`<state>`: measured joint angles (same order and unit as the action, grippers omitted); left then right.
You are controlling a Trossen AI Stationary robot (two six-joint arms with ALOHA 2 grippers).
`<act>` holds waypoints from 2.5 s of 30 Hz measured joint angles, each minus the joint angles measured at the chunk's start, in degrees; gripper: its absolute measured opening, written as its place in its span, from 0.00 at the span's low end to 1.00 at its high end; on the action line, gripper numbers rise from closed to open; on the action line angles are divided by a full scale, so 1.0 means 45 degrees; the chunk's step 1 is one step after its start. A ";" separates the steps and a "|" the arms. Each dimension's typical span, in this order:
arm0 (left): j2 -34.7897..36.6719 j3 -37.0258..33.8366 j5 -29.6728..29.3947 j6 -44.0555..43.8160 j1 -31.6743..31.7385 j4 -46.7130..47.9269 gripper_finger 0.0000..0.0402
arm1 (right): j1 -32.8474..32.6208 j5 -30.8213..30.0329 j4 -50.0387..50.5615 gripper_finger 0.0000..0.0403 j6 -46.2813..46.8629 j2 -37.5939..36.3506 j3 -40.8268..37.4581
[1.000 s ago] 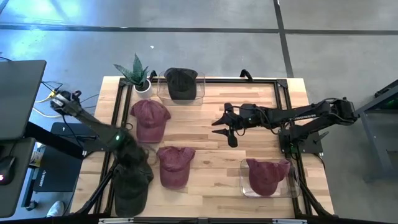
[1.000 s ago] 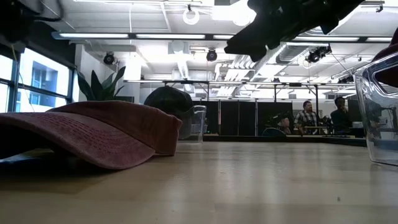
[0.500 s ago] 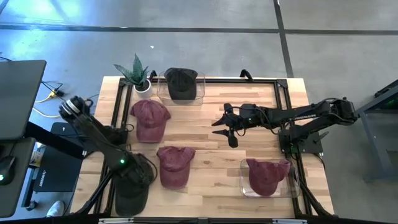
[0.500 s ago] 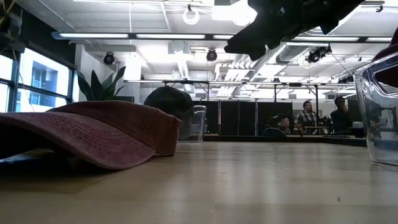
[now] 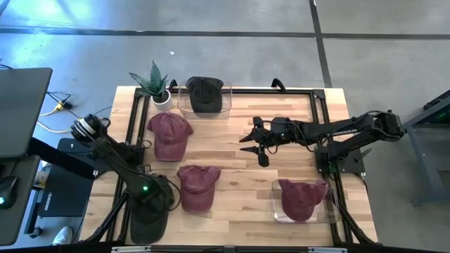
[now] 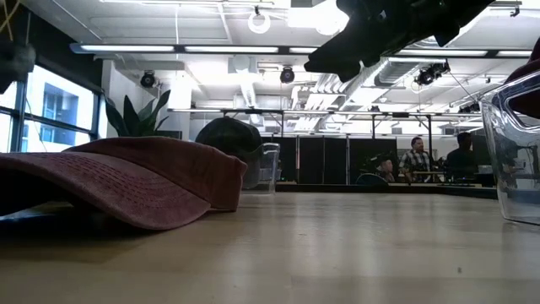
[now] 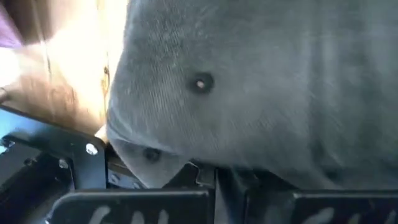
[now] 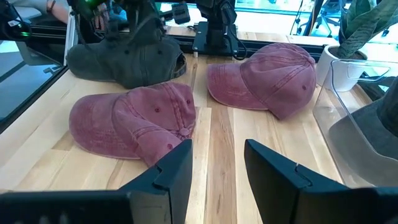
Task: Pick & Place hat
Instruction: Put the black cap into the top transparent bin
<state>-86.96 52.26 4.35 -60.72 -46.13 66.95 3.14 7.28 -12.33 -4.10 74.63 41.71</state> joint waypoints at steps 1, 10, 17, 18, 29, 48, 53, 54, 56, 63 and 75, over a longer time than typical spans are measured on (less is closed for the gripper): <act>0.0222 0.0158 -0.0119 -0.0181 0.0000 0.0145 0.01 | 0.0000 -0.0004 0.0004 0.35 0.0006 0.0000 0.0000; 0.3159 0.2534 -0.3502 -0.1819 0.0000 0.1818 0.00 | 0.0000 -0.0008 0.0009 0.35 0.0005 0.0000 0.0000; 0.4026 0.2677 -0.2898 -0.2437 0.0000 0.2002 0.01 | 0.0000 -0.0006 0.0020 0.35 -0.0005 0.0000 0.0000; 0.3928 0.2486 -0.2165 -0.2298 -0.0005 0.1998 0.01 | 0.0000 -0.0006 0.0026 0.35 -0.0074 0.0000 0.0000; 0.2910 0.0310 0.0756 -0.2127 -0.0005 0.0762 0.47 | 0.0000 -0.0004 0.0067 0.35 -0.0437 0.0000 -0.0005; -0.0032 -0.2246 0.0565 -0.1158 0.0003 -0.2911 0.06 | 0.0000 0.0001 -0.1605 0.35 0.0024 -0.0010 -0.1010; 0.0478 -0.1575 0.1265 -0.0774 0.0194 -0.2400 0.02 | 0.0000 -0.0004 -0.2248 0.35 0.0027 -0.0010 -0.1010; 0.0700 -0.1288 0.1281 -0.0779 0.0221 -0.2022 0.01 | 0.0007 -0.0004 -0.2330 0.35 0.0024 -0.0010 -0.1010; 0.1139 -0.0606 0.1119 -0.0774 0.0439 -0.1127 0.01 | 0.0046 0.0006 -0.2473 0.35 0.0021 -0.0010 -0.1010; 0.2978 0.2358 -0.0771 -0.0589 0.1083 0.1085 0.00 | 0.0315 -0.0002 -0.2553 0.35 0.0143 -0.0010 -0.1010; 0.3651 0.8229 -0.4497 0.0061 0.2241 0.4000 0.00 | 0.0330 -0.0008 -0.2937 0.35 -0.0037 -0.0010 -0.0798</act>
<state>-70.53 89.29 -15.88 -60.45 -36.04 84.95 4.62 7.25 -25.55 -4.26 74.59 38.12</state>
